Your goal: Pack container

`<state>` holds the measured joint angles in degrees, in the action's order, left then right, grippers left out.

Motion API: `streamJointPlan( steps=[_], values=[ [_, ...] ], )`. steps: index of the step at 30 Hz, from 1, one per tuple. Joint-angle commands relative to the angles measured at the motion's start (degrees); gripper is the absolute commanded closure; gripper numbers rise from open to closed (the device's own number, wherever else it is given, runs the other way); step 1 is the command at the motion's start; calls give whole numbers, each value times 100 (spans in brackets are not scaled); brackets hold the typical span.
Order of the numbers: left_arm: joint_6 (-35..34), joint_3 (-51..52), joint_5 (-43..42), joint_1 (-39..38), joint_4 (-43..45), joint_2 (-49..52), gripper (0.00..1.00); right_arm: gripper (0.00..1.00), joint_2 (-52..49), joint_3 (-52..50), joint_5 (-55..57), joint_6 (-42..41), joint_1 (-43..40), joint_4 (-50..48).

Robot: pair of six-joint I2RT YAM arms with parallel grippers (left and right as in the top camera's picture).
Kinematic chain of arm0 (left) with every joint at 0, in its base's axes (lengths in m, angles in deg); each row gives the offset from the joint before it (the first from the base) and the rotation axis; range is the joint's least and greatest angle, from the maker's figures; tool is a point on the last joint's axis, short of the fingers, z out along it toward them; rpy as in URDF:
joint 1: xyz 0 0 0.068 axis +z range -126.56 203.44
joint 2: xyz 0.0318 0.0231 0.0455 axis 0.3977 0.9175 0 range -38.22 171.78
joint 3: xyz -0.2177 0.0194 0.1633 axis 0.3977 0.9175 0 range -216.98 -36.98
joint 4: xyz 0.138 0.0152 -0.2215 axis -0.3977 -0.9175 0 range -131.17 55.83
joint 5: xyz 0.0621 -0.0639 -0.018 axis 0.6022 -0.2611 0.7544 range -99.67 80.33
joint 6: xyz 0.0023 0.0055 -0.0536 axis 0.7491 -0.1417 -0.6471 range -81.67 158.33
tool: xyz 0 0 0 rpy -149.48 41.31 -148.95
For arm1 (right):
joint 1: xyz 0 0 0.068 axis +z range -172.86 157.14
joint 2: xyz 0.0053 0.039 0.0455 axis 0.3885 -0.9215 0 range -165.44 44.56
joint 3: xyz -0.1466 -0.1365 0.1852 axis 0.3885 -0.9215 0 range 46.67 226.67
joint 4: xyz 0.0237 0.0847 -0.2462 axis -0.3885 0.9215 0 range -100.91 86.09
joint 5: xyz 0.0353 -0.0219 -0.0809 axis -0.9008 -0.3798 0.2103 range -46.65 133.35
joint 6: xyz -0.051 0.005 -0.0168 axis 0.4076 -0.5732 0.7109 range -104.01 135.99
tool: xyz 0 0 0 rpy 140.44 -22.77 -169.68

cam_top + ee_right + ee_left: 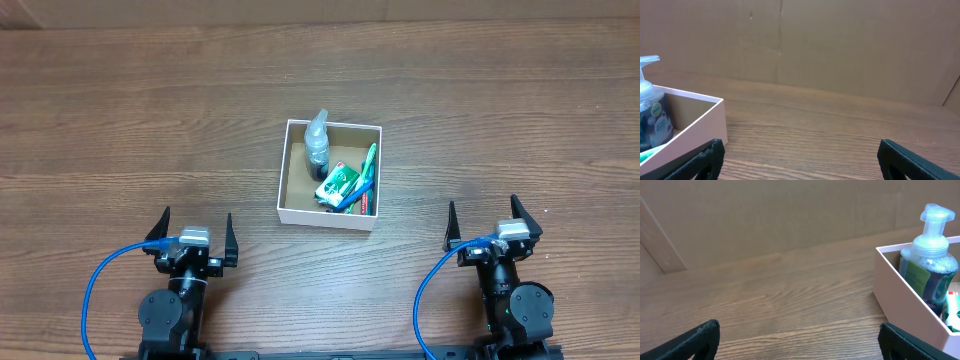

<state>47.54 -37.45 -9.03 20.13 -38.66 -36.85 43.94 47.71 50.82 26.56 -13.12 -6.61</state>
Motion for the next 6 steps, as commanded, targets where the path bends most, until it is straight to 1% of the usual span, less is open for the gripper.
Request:
streamJointPlan(
  steps=[1,6],
  values=[
    [66,15,-66,-11,2,-13,0,0,44,-57,-17,-2,-22,-31],
    [68,15,-66,-11,2,-13,0,0,44,-57,-17,-2,-22,-31]
  ],
)
